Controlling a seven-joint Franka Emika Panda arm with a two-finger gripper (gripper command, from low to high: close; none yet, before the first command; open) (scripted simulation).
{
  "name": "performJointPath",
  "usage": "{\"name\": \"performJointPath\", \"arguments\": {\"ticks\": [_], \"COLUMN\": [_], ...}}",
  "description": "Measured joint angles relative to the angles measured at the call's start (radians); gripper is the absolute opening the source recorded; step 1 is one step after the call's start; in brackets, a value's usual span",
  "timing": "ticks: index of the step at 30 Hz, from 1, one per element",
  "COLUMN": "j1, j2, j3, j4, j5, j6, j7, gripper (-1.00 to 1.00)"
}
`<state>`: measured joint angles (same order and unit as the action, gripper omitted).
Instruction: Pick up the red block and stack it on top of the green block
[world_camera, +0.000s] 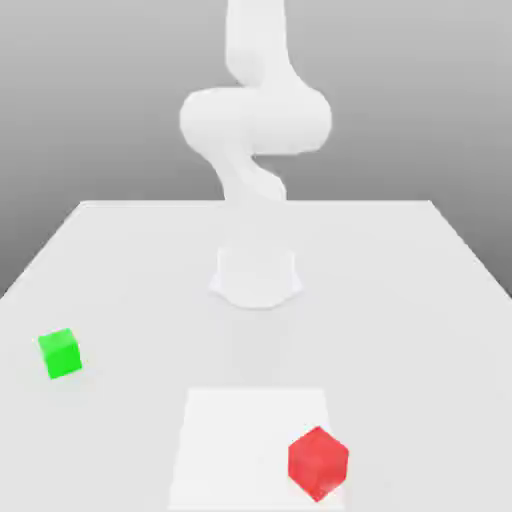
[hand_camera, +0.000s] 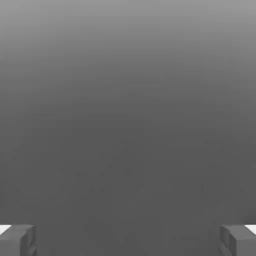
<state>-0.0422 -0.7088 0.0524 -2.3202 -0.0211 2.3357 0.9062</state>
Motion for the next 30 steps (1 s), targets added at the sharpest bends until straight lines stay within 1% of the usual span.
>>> {"name": "performJointPath", "arguments": {"ticks": [8, 15, 20, 25, 28, 30], "j1": [-0.125, -0.182, -0.173, -0.145, -0.113, -0.075], "j2": [0.297, 0.553, 0.729, 0.89, 0.993, 1.063], "j3": [0.161, 0.248, 0.263, 0.265, 0.224, 0.177], "j4": [-0.064, -0.119, -0.16, -0.197, -0.186, -0.174], "j5": [-0.079, -0.158, -0.18, -0.139, -0.194, -0.239], "j6": [0.113, 0.209, 0.28, 0.364, 0.441, 0.497], "j7": [0.354, 0.664, 0.862, 1.0, 1.061, 1.097], "gripper": [0.0, 0.0, 0.0, 0.0, 0.0, 0.0]}}
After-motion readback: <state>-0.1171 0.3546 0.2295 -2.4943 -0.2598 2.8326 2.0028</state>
